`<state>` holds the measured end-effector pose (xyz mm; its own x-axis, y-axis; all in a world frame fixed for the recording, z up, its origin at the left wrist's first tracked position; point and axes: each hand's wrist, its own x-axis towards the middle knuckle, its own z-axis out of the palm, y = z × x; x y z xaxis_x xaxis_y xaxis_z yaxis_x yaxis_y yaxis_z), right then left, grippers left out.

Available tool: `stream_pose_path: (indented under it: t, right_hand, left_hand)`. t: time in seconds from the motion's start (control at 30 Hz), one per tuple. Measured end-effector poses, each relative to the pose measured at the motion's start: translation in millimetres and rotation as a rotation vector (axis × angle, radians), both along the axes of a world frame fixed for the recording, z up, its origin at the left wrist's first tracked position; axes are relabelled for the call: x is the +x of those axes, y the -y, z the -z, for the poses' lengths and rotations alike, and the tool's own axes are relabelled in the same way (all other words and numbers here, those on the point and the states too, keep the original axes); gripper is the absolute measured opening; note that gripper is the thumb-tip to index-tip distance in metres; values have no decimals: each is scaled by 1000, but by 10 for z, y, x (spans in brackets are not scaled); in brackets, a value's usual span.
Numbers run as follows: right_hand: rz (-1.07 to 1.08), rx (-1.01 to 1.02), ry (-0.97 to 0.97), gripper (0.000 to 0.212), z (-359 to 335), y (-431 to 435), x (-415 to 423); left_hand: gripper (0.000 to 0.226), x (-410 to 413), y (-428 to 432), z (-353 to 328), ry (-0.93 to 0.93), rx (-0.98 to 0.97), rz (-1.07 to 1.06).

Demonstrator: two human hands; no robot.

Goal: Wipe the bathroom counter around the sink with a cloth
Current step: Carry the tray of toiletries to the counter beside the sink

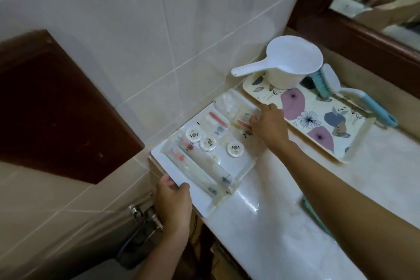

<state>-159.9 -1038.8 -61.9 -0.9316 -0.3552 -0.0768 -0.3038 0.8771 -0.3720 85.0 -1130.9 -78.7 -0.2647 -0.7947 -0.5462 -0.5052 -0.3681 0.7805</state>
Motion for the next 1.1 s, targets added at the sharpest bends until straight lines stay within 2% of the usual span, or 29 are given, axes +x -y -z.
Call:
stream_pose_path:
  t: [0.13, 0.3, 0.53, 0.6, 0.67, 0.87, 0.97, 1.1]
  right_hand:
    - [99, -13, 43, 40, 28, -121, 76]
    - [267, -221, 178, 45, 96, -513, 351]
    - [562, -373, 214, 31, -78, -1437, 1108]
    - [635, -457, 223, 18, -169, -1818, 1390]
    - [707, -554, 206, 5, -275, -2244, 1707]
    - [1014, -718, 129, 16, -421, -3740, 2737]
    - [1158, -790, 76, 13, -478, -4556, 3259]
    - [1352, -808, 1, 19, -481, -5660, 3942]
  left_hand:
    - [40, -11, 2, -52, -9, 10, -25]
    - [45, 121, 45, -69, 10, 41, 38]
    - [45, 292, -277, -408, -12, 33, 134]
    - [44, 323, -479, -532, -50, 30, 179]
    - [45, 342, -752, -667, -66, 17, 245]
    - [40, 438, -2009, -992, -108, 6, 516]
    - [48, 582, -2845, -942, -139, 5, 651]
    - [52, 870, -4031, -836, -134, 68, 843]
